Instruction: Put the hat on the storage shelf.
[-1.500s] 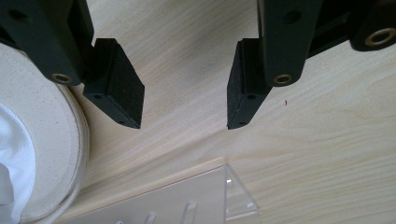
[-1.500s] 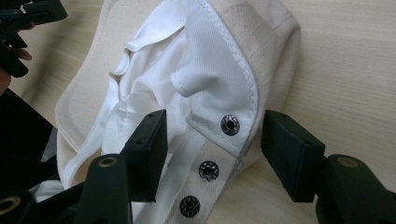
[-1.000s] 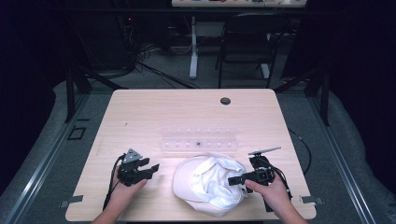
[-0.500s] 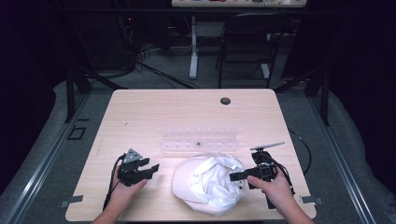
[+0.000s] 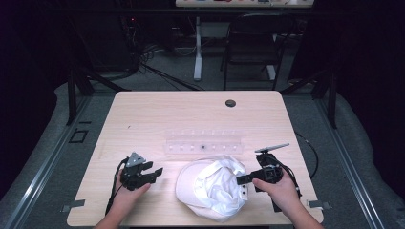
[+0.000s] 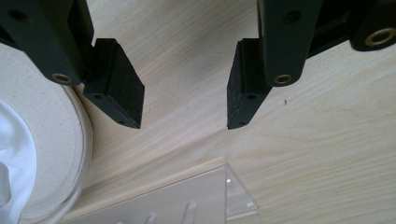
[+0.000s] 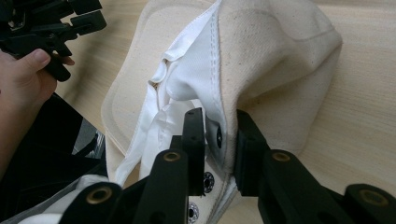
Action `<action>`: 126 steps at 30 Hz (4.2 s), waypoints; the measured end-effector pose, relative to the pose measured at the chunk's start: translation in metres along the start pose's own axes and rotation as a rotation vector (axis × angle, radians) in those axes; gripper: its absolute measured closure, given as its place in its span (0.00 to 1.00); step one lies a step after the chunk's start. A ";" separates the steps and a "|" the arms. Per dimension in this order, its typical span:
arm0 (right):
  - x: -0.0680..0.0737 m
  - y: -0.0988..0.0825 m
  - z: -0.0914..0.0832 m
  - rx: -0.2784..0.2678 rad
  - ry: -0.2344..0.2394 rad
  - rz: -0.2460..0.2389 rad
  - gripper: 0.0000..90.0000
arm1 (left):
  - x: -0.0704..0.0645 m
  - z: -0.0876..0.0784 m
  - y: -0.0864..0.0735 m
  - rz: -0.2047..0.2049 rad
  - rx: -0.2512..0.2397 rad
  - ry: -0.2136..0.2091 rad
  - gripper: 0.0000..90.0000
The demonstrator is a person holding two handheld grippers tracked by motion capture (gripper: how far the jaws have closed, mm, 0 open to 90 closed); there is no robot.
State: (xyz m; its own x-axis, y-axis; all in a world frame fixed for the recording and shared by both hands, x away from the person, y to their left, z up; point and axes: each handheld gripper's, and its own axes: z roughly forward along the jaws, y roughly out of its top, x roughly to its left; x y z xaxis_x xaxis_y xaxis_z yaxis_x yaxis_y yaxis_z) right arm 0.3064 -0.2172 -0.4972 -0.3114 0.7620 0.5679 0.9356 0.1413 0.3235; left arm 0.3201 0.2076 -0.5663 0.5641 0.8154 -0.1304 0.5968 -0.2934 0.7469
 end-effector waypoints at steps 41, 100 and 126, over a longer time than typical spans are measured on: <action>0.063 0.052 -0.033 0.141 -0.296 -0.043 0.94 | -0.001 0.001 0.000 0.003 0.002 -0.005 0.53; 0.080 0.081 -0.065 0.013 0.263 0.139 0.94 | -0.018 0.000 0.002 0.072 -0.020 -0.029 0.50; 0.093 0.108 -0.096 -0.128 0.312 0.144 0.94 | -0.146 -0.014 0.021 0.357 -0.144 -0.224 0.41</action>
State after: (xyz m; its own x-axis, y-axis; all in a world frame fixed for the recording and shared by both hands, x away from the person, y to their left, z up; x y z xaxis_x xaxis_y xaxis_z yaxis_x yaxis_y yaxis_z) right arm 0.3623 -0.1921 -0.3365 -0.2322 0.5362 0.8116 0.9513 -0.0486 0.3043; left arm 0.2421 0.0892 -0.5221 0.8397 0.5425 0.0253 0.2659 -0.4513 0.8518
